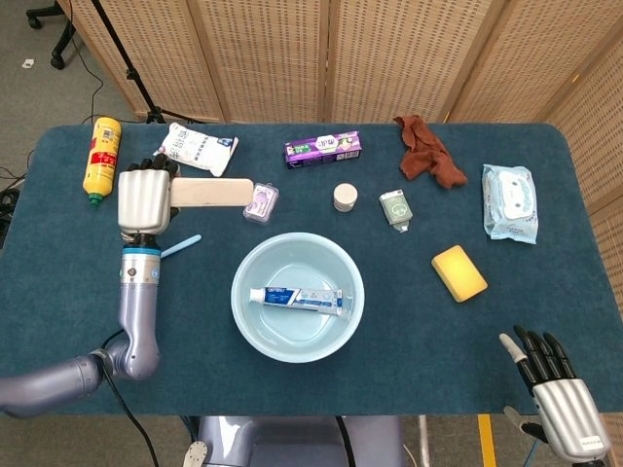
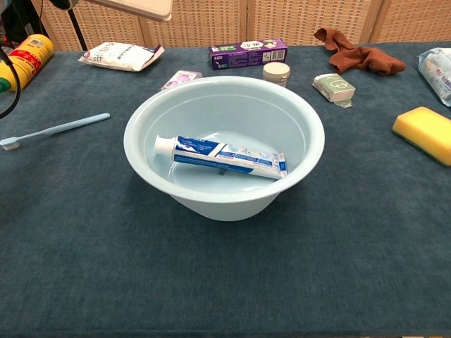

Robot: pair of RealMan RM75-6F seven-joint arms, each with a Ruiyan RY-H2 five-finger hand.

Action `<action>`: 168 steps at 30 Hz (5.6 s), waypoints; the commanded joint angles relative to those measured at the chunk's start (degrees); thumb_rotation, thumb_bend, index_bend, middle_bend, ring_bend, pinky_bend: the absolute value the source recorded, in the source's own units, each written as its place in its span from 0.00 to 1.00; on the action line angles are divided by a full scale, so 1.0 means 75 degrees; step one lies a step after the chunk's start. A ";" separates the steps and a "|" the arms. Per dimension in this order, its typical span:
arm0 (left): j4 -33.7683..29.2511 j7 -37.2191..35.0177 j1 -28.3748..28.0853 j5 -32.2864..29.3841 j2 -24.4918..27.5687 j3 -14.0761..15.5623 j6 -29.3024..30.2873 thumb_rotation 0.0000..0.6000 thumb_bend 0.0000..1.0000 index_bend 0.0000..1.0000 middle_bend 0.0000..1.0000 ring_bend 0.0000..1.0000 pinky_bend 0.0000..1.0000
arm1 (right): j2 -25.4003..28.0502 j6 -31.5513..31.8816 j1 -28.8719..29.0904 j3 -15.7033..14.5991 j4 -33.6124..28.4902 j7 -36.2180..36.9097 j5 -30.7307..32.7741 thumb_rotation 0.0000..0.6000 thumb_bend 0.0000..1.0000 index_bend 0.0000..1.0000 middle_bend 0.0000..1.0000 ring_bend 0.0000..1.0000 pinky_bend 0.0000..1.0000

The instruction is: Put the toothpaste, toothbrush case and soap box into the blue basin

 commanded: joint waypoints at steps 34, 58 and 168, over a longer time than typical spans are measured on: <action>-0.2673 0.1070 -0.0099 0.1310 -0.1105 0.1575 0.0448 1.00 0.43 0.81 0.43 0.43 0.50 | 0.0221 0.0379 -0.0135 -0.0040 -0.0109 0.0296 -0.0307 1.00 0.13 0.00 0.00 0.00 0.00; -0.3344 0.0991 0.0205 0.0216 -0.0372 0.1555 -0.0250 1.00 0.26 0.14 0.00 0.00 0.22 | 0.0192 0.0414 -0.0183 -0.0043 -0.0087 0.0258 -0.0413 1.00 0.13 0.00 0.00 0.00 0.00; 0.7659 -0.0100 -0.3689 -0.3345 -0.3566 0.0209 -0.6040 1.00 0.28 0.00 0.00 0.00 0.11 | -0.0207 -0.0767 0.0286 0.0456 0.0472 0.0367 0.1306 1.00 0.13 0.00 0.00 0.00 0.00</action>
